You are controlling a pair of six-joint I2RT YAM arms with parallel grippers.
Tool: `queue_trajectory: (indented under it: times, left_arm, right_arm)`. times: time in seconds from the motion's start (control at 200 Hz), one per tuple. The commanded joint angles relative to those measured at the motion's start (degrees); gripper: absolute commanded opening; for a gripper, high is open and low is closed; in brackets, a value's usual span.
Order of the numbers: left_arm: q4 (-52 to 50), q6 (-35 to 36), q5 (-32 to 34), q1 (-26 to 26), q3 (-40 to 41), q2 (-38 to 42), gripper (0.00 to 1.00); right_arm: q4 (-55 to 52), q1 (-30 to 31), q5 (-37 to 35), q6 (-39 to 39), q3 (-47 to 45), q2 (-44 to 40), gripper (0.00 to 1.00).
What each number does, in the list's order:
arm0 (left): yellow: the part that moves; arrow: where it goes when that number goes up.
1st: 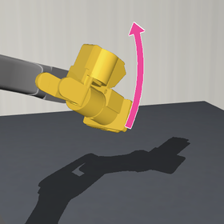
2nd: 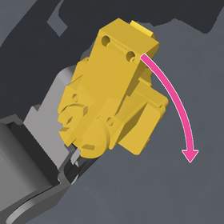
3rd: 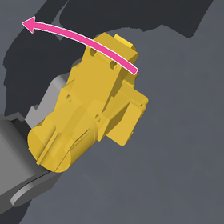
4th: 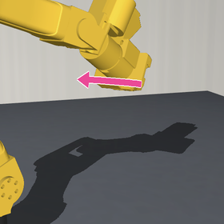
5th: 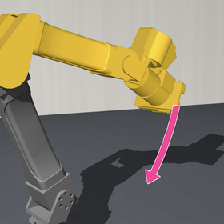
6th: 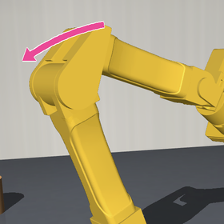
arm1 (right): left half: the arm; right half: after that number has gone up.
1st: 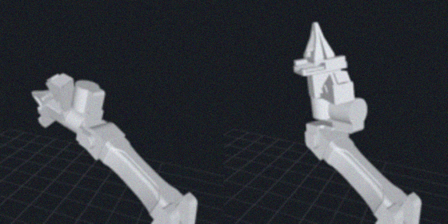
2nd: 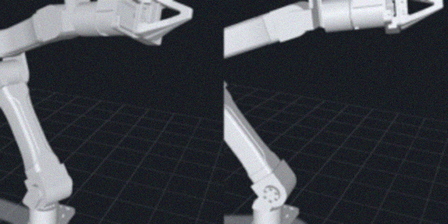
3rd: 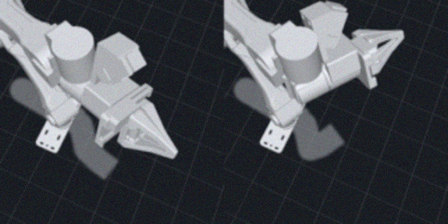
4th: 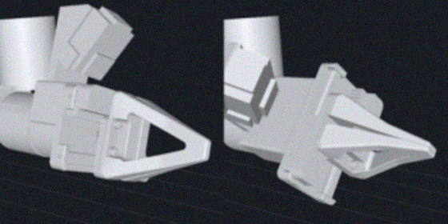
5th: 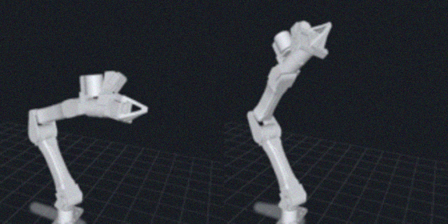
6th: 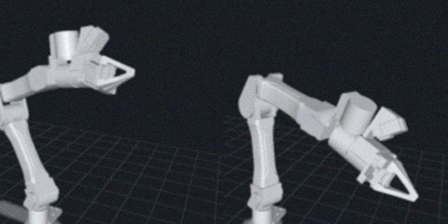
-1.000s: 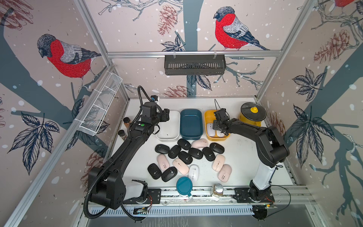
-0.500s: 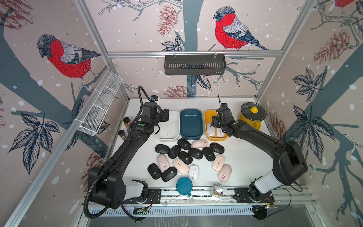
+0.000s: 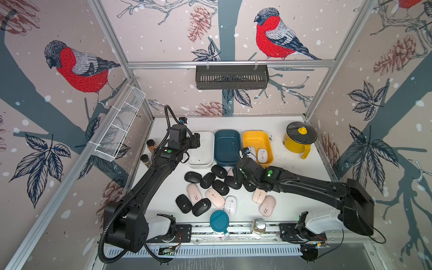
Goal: Place the mice by color into the storage box
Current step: Pick up the mouse from the center of the board.
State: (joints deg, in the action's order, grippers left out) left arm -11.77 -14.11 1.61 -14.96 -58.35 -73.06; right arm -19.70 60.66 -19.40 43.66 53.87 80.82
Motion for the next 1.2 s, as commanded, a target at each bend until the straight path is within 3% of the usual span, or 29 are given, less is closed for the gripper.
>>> queue_trajectory:
  times: [0.0,0.32,0.866,1.196]
  left_arm:
    - [0.4,0.9,1.3,0.0,0.3,0.3,0.72]
    - [-0.6,-0.8,-1.8,0.0,-1.2,0.0,0.72]
    - [0.6,-1.5,-3.5,-0.1,-0.3,2.5,0.72]
    - [1.0,-1.3,-3.0,0.0,0.0,3.2,0.73]
  right_arm:
    - [-3.7,4.7,0.5,10.8,-0.4,1.0,0.77]
    - [-2.4,14.3,2.8,21.2,0.0,8.5,0.83]
    - [-8.4,16.9,4.6,26.5,4.1,18.5,0.80]
    - [-10.9,16.7,4.8,26.0,3.2,19.1,0.77]
